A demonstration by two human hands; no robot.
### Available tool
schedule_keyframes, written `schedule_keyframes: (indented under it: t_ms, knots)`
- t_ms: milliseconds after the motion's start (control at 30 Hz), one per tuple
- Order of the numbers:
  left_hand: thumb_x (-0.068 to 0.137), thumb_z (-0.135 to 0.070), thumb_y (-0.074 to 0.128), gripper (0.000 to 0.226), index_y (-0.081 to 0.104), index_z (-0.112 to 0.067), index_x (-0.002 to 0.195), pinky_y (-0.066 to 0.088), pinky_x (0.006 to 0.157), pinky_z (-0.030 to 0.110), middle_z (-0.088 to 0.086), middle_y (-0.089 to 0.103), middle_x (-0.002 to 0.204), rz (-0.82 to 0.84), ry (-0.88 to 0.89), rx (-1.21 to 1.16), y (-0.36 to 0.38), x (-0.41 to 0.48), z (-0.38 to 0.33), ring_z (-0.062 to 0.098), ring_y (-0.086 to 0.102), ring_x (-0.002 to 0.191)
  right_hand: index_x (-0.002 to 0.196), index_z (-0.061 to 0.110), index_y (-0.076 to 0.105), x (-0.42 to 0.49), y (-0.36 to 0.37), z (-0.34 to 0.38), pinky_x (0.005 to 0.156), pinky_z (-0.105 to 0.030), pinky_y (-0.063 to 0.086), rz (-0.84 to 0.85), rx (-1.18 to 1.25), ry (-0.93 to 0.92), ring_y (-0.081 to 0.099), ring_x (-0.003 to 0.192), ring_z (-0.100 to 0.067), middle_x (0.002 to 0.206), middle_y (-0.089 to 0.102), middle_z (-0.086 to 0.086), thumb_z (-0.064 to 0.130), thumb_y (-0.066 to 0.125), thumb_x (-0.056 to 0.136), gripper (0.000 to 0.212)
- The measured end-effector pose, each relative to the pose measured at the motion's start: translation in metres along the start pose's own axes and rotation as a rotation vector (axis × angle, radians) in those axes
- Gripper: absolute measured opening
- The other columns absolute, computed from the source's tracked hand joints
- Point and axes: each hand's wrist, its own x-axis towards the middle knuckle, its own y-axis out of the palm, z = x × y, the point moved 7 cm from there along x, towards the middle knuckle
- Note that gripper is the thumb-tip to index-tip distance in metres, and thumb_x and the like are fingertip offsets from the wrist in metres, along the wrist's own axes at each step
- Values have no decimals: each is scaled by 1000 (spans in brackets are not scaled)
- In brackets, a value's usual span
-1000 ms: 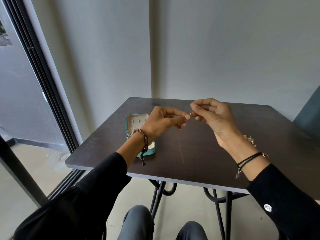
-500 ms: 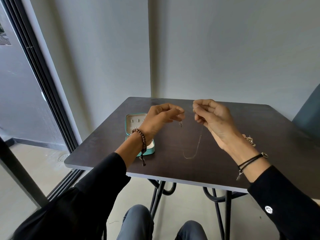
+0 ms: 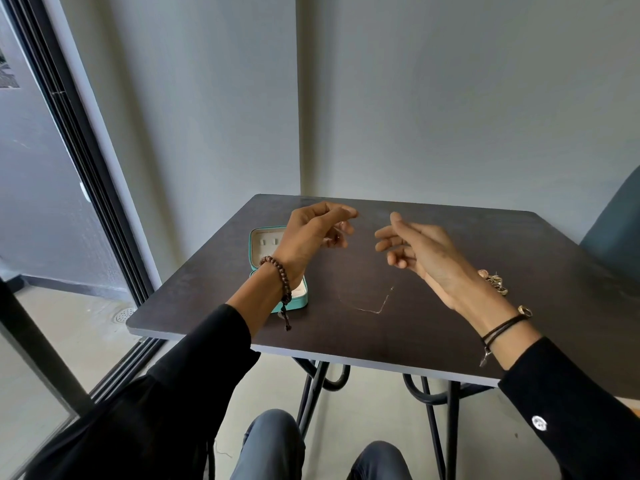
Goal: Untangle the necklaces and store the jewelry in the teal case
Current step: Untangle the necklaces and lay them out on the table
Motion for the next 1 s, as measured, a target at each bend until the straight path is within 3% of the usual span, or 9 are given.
schedule_keyframes:
  t_ms: [167, 367, 467, 633, 767, 900, 1000]
  knots:
    - [95, -21, 61, 19, 73, -7, 100, 48, 72, 30, 1, 66, 74, -60, 14, -42, -7, -1, -3, 14, 59, 63, 99, 8, 78, -6, -5, -8, 71, -27, 48, 27, -138, 33, 57, 66, -11, 75, 68, 0, 49, 62, 97, 44]
    - [97, -20, 56, 18, 70, -9, 99, 53, 80, 33, 4, 67, 76, -92, -19, -83, -17, 1, 3, 18, 63, 70, 93, 7, 74, -7, -16, -21, 90, -37, 52, 4, -175, 55, 55, 70, -12, 70, 55, 2, 41, 64, 97, 36]
    - [99, -21, 52, 20, 67, -9, 102, 51, 77, 31, 5, 68, 78, -52, -55, -49, -15, 0, 7, 18, 64, 71, 90, 9, 69, -5, -14, -13, 84, -35, 51, 2, -92, 17, 48, 62, -10, 67, 45, 4, 39, 63, 99, 32]
    - [99, -37, 55, 35, 68, -7, 111, 50, 80, 33, 5, 71, 79, 35, -92, 26, -2, -2, 10, 18, 65, 71, 92, 12, 72, -3, -1, 16, 55, -22, 38, 32, -52, -94, 36, 55, -8, 68, 41, 6, 42, 66, 97, 31]
    - [96, -53, 52, 47, 70, -12, 108, 52, 70, 23, 5, 70, 79, 138, -92, 84, 15, -5, 0, 18, 64, 69, 94, 8, 73, -1, 10, 34, 51, -21, 33, 45, -78, -146, 35, 54, -8, 66, 43, 5, 41, 68, 96, 33]
    - [94, -41, 63, 33, 72, -9, 96, 48, 61, 13, 3, 61, 67, 185, -17, 133, 26, -3, -7, 13, 59, 61, 89, 8, 73, 1, 11, 38, 50, -22, 31, 36, -64, -173, 35, 53, -10, 64, 44, 2, 28, 72, 94, 21]
    - [94, -28, 67, 22, 72, -7, 91, 47, 59, 12, 1, 57, 64, 199, 13, 124, 27, -3, -7, 10, 57, 57, 96, 4, 73, 1, 5, 32, 52, -22, 36, 29, -53, -163, 37, 54, -9, 64, 46, 3, 31, 70, 96, 27]
